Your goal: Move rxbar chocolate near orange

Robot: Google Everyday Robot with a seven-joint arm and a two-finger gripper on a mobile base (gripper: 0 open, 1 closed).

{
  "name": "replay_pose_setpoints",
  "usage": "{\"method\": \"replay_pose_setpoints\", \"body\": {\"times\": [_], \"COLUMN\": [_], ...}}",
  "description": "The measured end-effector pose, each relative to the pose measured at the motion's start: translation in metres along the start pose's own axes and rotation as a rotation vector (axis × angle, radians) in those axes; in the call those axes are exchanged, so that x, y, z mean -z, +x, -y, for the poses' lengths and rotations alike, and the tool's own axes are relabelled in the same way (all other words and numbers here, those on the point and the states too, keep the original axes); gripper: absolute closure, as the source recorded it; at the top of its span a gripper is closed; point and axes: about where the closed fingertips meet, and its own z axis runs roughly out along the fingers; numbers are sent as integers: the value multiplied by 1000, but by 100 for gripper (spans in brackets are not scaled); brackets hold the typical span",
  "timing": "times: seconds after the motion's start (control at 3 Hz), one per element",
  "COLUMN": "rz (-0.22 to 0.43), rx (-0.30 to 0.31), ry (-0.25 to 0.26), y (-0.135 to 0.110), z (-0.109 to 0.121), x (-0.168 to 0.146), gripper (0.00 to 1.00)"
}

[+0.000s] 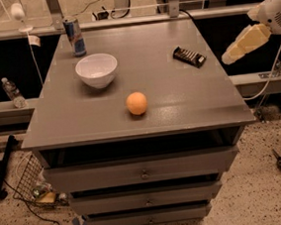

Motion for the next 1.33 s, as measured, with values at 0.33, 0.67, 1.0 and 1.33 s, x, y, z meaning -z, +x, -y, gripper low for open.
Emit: {"method": "replay_pose_setpoints", "body": {"times": [0.33,0.67,1.0,1.33], "rz": [11,5,1,-13], "rx": [-8,-26,-60,-73], "ry": [0,-18,-31,-54], "y": [-6,-7,-2,0], "z": [21,37,48,51], "x": [-38,-76,-109,-137], "gripper": [0,0,0,0]}}
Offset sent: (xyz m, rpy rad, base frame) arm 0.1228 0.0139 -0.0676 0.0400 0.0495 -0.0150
